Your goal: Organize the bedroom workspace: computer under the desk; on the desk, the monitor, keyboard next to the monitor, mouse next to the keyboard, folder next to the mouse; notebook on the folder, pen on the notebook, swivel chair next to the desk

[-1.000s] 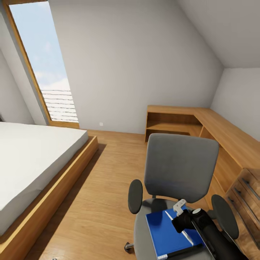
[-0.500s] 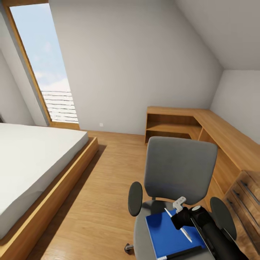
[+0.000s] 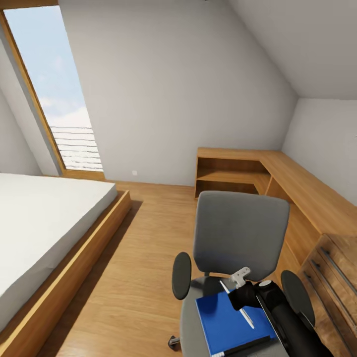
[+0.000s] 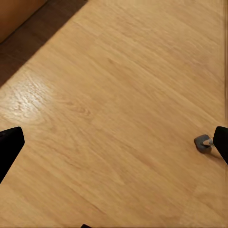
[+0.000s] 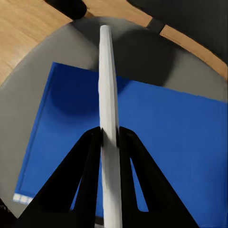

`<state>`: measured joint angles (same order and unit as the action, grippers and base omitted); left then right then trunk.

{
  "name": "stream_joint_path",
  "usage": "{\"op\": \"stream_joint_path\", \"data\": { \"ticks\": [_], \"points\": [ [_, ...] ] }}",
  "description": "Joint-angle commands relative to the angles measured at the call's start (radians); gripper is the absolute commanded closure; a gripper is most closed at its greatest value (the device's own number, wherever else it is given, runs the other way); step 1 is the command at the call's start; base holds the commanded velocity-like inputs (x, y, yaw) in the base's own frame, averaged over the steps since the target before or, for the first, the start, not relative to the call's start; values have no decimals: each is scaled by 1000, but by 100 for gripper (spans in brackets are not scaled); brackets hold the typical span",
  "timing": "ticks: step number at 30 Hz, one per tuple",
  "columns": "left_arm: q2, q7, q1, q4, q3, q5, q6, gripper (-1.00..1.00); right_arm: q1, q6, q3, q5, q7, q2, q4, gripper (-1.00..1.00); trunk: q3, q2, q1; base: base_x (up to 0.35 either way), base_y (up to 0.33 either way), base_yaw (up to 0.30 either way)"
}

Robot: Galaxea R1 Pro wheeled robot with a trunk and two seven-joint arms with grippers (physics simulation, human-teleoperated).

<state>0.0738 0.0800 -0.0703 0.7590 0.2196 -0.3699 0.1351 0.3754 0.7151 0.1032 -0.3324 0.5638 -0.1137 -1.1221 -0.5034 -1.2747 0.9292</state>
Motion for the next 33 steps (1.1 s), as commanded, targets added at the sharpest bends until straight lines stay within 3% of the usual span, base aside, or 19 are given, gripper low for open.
{"op": "stream_joint_path", "data": {
  "ticks": [1,6,19,22,33],
  "points": [
    [0,7,0,0,1,-10,2,-100,1,3,-7,-9,7,1,-3,100,3,7,-4,0,0,-218],
    [1,7,0,-2,2,-10,7,-100,1,3,-35,-9,7,6,-8,100,20,42,-23,0,0,-234],
    [1,12,0,-23,3,-10,17,-100,1,0,-45,-8,9,9,-8,100,21,42,-23,0,1,-168],
    [1,13,0,-36,3,-10,57,-100,0,-1,-44,-7,10,9,-8,100,22,42,-23,-83,196,-235],
    [0,14,0,-39,1,-9,73,-100,0,-3,-43,-6,10,9,-7,100,23,42,-23,-173,242,-250]
  ]
}}
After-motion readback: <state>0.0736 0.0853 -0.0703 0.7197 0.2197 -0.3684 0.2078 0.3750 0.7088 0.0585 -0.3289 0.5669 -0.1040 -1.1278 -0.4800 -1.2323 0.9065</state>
